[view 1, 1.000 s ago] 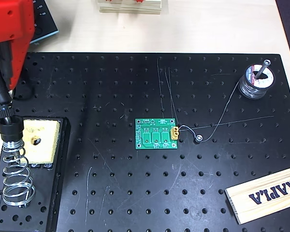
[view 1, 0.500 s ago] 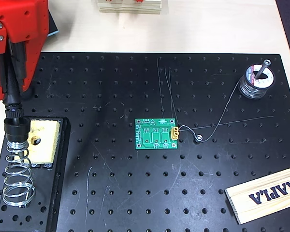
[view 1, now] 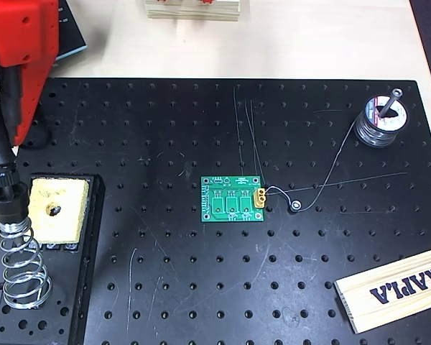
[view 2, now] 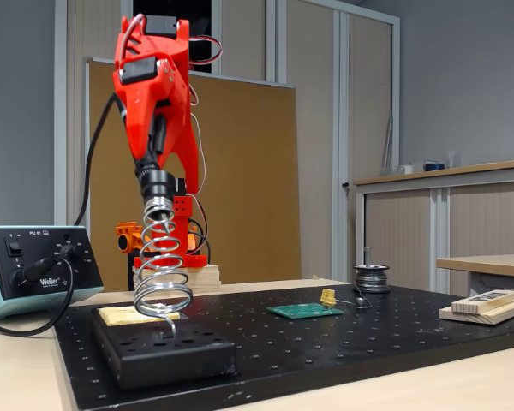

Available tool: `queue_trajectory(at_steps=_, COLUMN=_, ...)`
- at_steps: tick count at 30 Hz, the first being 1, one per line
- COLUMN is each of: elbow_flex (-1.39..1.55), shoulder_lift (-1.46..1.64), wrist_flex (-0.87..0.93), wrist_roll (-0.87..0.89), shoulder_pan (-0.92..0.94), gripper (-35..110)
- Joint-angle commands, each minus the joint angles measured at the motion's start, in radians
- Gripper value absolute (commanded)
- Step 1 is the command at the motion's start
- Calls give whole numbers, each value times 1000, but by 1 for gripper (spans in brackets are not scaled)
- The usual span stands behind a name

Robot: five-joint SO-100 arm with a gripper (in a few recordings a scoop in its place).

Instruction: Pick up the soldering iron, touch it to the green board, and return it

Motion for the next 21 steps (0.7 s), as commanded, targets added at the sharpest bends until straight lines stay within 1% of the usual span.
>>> queue_trajectory(at_steps=1, elbow_flex=-98, shoulder_lift=-54, wrist_flex=29, wrist_roll=6, shoulder_pan=-71, gripper=0)
queue_trajectory(at_steps=4, elbow_flex=-95, shoulder_lift=-51, wrist_flex=49, wrist_roll=26, shoulder_pan=-69, gripper=0)
queue_trajectory(at_steps=13, elbow_flex=107, shoulder_lift=37, wrist_flex=46, wrist_roll=123, shoulder_pan=-57, gripper=0)
queue_trajectory(at_steps=21, elbow_flex=224, shoulder_lift=89, wrist_flex=18, wrist_roll=147, shoulder_pan=-54, gripper=0)
